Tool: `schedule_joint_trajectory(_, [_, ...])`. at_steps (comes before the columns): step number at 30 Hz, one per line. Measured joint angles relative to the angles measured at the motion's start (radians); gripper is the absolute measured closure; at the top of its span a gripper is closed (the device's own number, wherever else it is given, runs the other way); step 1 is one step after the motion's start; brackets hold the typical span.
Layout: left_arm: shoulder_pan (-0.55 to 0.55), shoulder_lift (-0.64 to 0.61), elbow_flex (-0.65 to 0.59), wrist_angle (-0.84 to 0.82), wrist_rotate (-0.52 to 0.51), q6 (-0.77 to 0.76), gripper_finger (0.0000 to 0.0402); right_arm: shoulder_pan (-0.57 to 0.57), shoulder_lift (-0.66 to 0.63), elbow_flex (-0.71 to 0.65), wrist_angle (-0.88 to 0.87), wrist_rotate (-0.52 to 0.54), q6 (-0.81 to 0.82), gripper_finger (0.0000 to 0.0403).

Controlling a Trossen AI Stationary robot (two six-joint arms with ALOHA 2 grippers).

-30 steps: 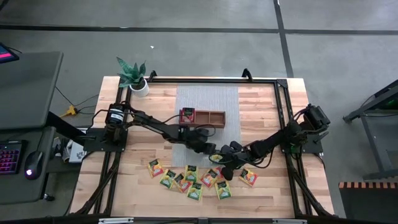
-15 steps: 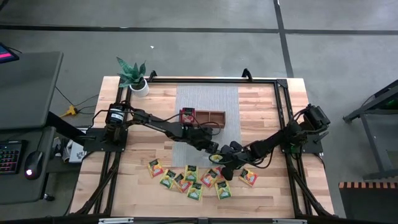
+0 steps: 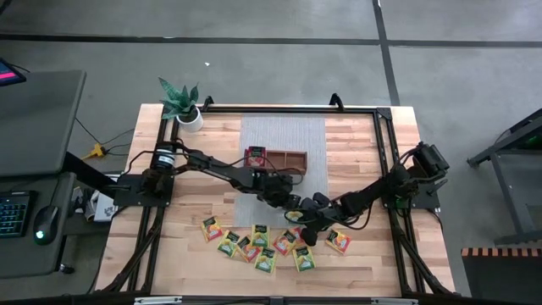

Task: Pick & Place Tea
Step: Put the yellow tea bag into the middle section of the wooden organizer

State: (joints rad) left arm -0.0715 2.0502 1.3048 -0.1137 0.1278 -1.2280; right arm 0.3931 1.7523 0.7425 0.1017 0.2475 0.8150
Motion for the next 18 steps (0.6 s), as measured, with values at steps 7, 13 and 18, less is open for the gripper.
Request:
schedule_joint_trajectory(7, [0.002, 0.043, 0.063, -0.017, 0.043, 0.020, 0.0235, 0.002, 0.000, -0.002, 0.001, 0.012, -0.003, 0.0403])
schedule_joint_trajectory(13, [0.001, 0.043, 0.069, -0.032, 0.018, 0.036, 0.0237, 0.002, 0.000, -0.002, 0.000, 0.006, -0.003, 0.0403])
schedule_joint_trajectory(18, [0.007, 0.044, 0.069, -0.033, 0.031, 0.050, 0.0279, 0.001, 0.000, -0.001, -0.001, 0.004, -0.004, 0.0403])
